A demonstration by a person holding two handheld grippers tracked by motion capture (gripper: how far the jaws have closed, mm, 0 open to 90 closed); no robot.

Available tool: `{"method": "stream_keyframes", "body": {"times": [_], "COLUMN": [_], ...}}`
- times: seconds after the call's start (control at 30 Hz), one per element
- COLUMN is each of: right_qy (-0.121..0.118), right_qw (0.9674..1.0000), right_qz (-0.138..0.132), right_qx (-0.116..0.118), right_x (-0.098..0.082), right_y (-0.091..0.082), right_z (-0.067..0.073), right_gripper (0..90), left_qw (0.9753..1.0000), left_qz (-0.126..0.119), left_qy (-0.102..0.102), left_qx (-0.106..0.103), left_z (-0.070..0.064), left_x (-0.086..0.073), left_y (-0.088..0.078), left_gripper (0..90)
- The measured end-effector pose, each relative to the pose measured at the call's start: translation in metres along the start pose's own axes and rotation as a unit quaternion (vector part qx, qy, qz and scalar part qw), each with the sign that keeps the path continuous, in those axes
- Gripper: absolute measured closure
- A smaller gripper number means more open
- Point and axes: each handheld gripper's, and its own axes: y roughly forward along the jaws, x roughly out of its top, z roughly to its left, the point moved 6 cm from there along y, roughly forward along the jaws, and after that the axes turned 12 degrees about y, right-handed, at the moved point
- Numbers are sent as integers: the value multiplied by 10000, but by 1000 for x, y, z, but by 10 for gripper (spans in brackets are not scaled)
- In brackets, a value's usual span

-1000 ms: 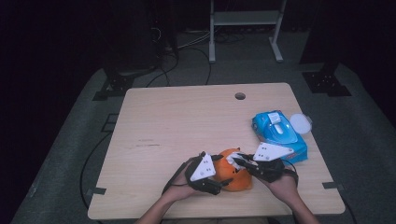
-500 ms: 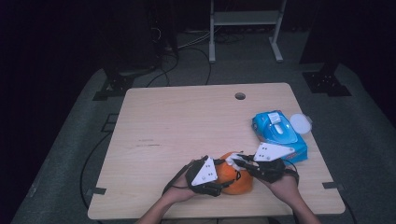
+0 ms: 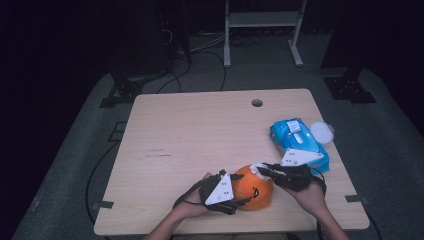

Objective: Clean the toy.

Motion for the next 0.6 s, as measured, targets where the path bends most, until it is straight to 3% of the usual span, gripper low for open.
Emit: {"method": "stream_keyframes", "body": {"times": [0.13,0.2,0.3,0.37,0.4,0.47,0.53,0.6], "right_qy": [-143,-434,-328,-227,-189,-220,-403,-479], "right_qw": [9988,9987,9994,9996,9997,9995,9987,9984], "right_qz": [-72,21,12,-110,-133,-165,-207,-238], "right_qx": [468,258,104,-108,-119,-172,-229,-158], "right_x": [8,8,5,3,3,5,7,9], "right_y": [3,9,14,15,15,14,12,7], "right_z": [25,30,19,12,9,9,14,22], "right_gripper": [814,814,813,813,813,813,815,815], "left_qw": [9998,9996,9992,9992,9992,9986,9977,9961], "left_qz": [28,126,78,174,231,319,421,467], "left_qy": [-139,-147,-288,-200,-138,-15,-156,-434], "left_qx": [111,210,254,290,294,429,497,603], "left_z": [3,4,7,7,6,6,8,13], "left_x": [-2,-3,0,1,0,-3,-5,-9], "left_y": [2,2,0,1,2,4,6,6], "left_gripper": [305,279,163,133,142,242,284,301]}}
